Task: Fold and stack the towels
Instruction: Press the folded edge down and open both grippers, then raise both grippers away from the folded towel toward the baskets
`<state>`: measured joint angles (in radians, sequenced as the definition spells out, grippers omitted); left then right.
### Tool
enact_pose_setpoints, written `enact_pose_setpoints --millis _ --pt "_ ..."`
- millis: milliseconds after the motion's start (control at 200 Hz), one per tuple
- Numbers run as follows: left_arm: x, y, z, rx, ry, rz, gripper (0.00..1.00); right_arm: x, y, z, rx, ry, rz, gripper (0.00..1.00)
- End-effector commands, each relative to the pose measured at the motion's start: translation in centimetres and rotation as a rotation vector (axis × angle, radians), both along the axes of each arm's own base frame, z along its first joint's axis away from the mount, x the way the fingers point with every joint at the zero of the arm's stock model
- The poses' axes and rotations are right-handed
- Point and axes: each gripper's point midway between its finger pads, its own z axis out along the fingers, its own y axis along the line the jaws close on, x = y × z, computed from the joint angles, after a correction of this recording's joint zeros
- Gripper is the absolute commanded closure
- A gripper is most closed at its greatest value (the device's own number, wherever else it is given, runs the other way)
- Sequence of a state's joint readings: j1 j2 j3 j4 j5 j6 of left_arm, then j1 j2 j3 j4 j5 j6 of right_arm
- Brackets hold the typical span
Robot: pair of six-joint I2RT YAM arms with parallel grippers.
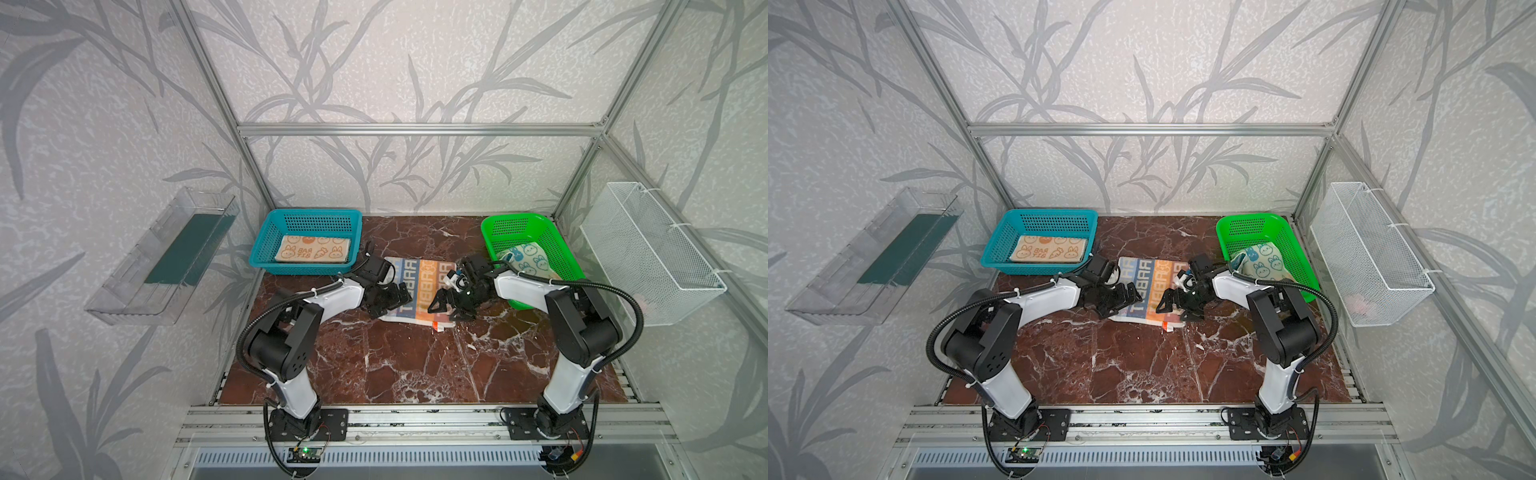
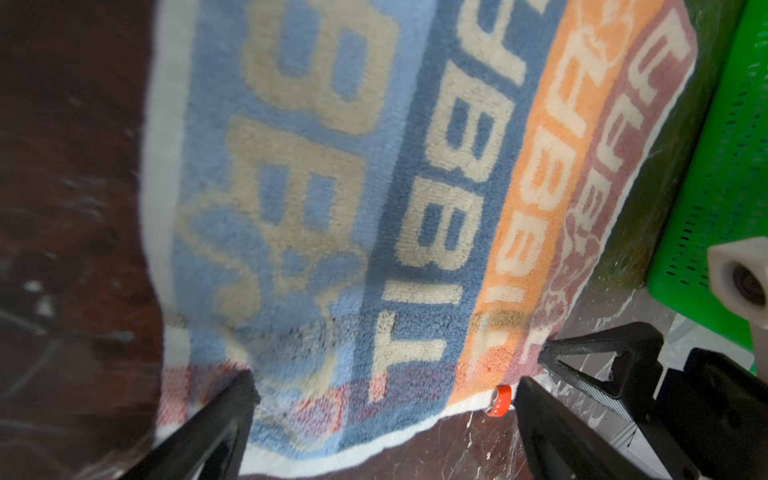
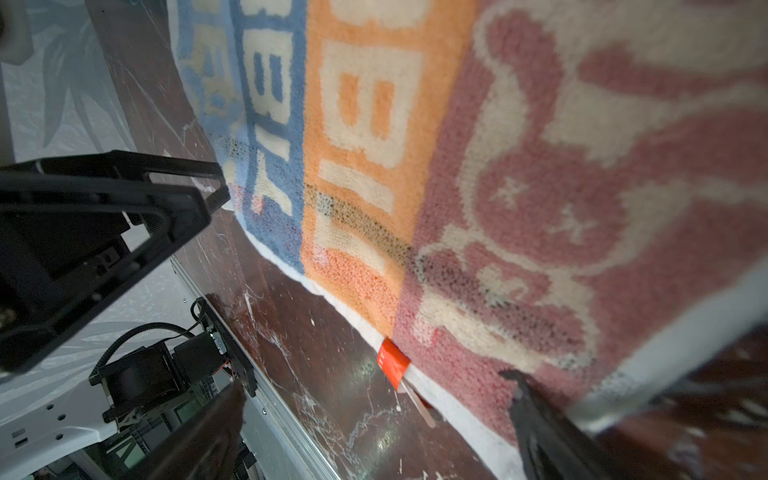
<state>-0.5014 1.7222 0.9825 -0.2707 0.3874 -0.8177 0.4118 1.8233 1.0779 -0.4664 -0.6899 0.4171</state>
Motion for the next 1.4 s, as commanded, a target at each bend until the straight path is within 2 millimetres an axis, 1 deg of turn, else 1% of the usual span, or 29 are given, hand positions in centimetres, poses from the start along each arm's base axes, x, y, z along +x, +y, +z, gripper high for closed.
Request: enact_pose_setpoints --millis 0,50,110,185,275,335,405,540,600,615,770,930,1025,1160,1280,1400 --pt "-1.1 0.2 0.8 0.002 0.018 0.038 0.01 -0.8 -1.1 2.2 -0.04 -0.032 0.053 0.01" --pt "-0.2 0.6 2.6 0.011 -0.018 0.043 0.01 0.2 -0.9 4.4 -0.029 -0.083 0.045 0.01" --pt "1.3 1.1 5.2 0.022 -0.069 0.045 0.01 1.8 -0.8 6.8 -0.013 -0.124 0.033 0.01" --pt "3.5 1.6 8.1 0.009 -0.116 0.056 0.01 4.5 -0.8 8.8 0.015 -0.155 -0.002 0.01" --pt "6.6 2.2 10.3 -0.029 -0.15 0.092 0.01 7.7 -0.9 9.7 0.025 -0.177 -0.044 0.01" --pt "8.6 2.4 11.1 -0.044 -0.168 0.11 0.01 10.0 -0.9 10.0 0.045 -0.191 -0.079 0.01" --pt "10.8 2.1 11.3 -0.065 -0.171 0.126 0.01 12.3 -0.3 10.4 0.089 -0.196 -0.108 0.01" --pt "14.0 0.4 10.4 -0.117 -0.152 0.135 0.01 15.8 0.9 10.5 0.135 -0.209 -0.13 0.01" --pt "15.1 0.0 9.2 -0.125 -0.139 0.149 0.01 17.0 1.3 10.0 0.149 -0.201 -0.14 0.01" --pt "15.3 0.0 8.9 -0.127 -0.136 0.152 0.01 17.4 1.4 10.1 0.156 -0.205 -0.142 0.01" --pt "17.2 -0.5 5.9 -0.125 -0.112 0.173 0.01 19.9 2.5 8.0 0.217 -0.171 -0.168 0.01" --pt "19.0 -0.1 3.6 -0.111 -0.108 0.194 0.01 21.5 3.1 5.5 0.247 -0.145 -0.186 0.01" --pt "19.6 0.6 2.3 -0.094 -0.102 0.208 0.01 22.0 3.2 4.0 0.248 -0.126 -0.188 0.01" --pt "19.9 1.5 1.0 -0.069 -0.095 0.216 0.01 21.9 2.3 1.5 0.212 -0.102 -0.184 0.01" --pt "19.6 2.1 0.0 -0.05 -0.081 0.212 0.01 21.5 1.0 -0.5 0.183 -0.077 -0.19 0.01" --pt "18.8 2.5 -1.4 -0.03 -0.058 0.202 0.01 21.4 -0.5 -1.5 0.163 -0.071 -0.196 0.01"
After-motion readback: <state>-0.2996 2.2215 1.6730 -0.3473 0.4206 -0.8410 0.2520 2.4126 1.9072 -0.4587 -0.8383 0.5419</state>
